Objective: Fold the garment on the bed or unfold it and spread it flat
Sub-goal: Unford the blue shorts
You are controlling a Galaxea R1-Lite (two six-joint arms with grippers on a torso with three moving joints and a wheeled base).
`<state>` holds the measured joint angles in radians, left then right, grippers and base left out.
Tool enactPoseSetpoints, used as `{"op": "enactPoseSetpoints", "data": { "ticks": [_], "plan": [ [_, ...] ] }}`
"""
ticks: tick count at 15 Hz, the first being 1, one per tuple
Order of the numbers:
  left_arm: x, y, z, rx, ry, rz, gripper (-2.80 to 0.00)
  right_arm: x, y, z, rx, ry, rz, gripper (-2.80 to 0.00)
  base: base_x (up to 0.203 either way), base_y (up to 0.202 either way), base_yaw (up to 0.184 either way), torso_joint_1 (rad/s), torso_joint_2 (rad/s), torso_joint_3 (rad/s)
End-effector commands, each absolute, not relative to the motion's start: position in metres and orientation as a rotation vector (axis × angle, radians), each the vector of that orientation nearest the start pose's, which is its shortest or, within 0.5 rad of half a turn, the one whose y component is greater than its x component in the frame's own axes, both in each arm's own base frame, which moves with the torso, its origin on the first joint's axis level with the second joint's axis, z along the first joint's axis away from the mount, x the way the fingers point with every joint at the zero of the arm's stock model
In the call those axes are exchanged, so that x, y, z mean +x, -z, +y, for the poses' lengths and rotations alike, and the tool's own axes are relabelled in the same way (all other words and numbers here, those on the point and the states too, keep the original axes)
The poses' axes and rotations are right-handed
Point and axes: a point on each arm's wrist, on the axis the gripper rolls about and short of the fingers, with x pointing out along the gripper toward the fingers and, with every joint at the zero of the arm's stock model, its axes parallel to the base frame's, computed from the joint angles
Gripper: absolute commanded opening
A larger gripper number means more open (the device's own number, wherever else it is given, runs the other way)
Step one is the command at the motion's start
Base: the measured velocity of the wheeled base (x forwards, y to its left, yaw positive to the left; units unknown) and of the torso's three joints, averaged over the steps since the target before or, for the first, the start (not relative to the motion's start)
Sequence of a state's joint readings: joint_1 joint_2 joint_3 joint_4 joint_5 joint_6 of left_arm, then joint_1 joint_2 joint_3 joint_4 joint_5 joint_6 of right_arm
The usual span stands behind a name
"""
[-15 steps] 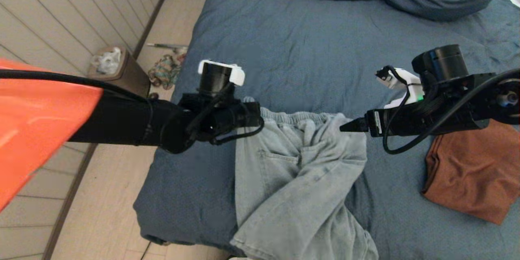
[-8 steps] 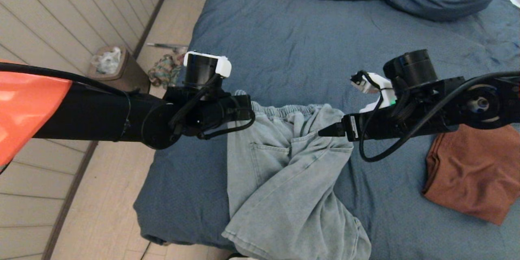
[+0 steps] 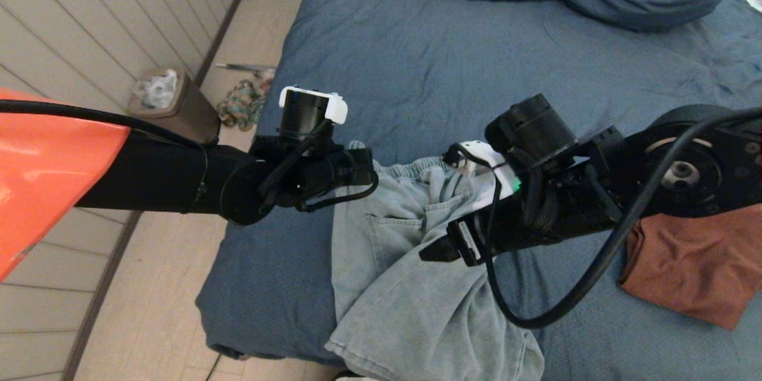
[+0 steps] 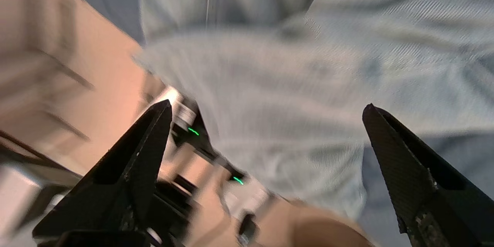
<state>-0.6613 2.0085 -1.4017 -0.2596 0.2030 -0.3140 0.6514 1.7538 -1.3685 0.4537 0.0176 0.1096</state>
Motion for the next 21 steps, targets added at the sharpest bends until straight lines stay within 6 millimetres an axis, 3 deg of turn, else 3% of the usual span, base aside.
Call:
{"op": "enactPoseSetpoints", "data": {
  "ticks": [1, 5, 9, 12, 15, 18, 19, 21],
  "plan": [
    [0.33, -0.191, -0.251, -0.153, 0.393, 0.402, -2.8, 0.23, -0.221, 0.206, -0.292, -0.503, 0.836, 0.0, 0.0, 0.0, 0.0, 0.0, 0.0, 0.0],
    [0.333, -0.188, -0.253, -0.153, 0.391, 0.406, -2.8, 0.229, -0.188, 0.236, -0.535, -0.336, 0.844, 0.0, 0.0, 0.0, 0.0, 0.0, 0.0, 0.0],
    [0.335, -0.186, -0.251, -0.154, 0.386, 0.408, -2.8, 0.25, -0.162, 0.27, -0.57, -0.328, 0.861, 0.0, 0.0, 0.0, 0.0, 0.0, 0.0, 0.0],
    [0.337, -0.186, -0.25, -0.155, 0.381, 0.408, -2.8, 0.267, -0.153, 0.291, -0.524, -0.315, 0.848, 0.0, 0.0, 0.0, 0.0, 0.0, 0.0, 0.0],
    [0.338, -0.186, -0.25, -0.156, 0.38, 0.408, -2.8, 0.273, -0.142, 0.299, -0.547, -0.274, 0.845, 0.0, 0.0, 0.0, 0.0, 0.0, 0.0, 0.0],
    [0.339, -0.183, -0.251, -0.153, 0.378, 0.414, -2.8, 0.271, -0.143, 0.296, -0.565, -0.265, 0.846, 0.0, 0.0, 0.0, 0.0, 0.0, 0.0, 0.0],
    [0.339, -0.182, -0.25, -0.153, 0.377, 0.415, -2.8, 0.27, -0.142, 0.293, -0.58, -0.251, 0.848, -2.8, 0.0, 0.0, 0.0, 0.0, 0.0, 0.0],
    [0.339, -0.182, -0.251, -0.153, 0.379, 0.413, -2.8, 0.267, -0.144, 0.289, -0.605, -0.213, 0.831, -2.8, 0.0, 0.0, 0.0, 0.0, 0.0, 0.0]
  ]
}}
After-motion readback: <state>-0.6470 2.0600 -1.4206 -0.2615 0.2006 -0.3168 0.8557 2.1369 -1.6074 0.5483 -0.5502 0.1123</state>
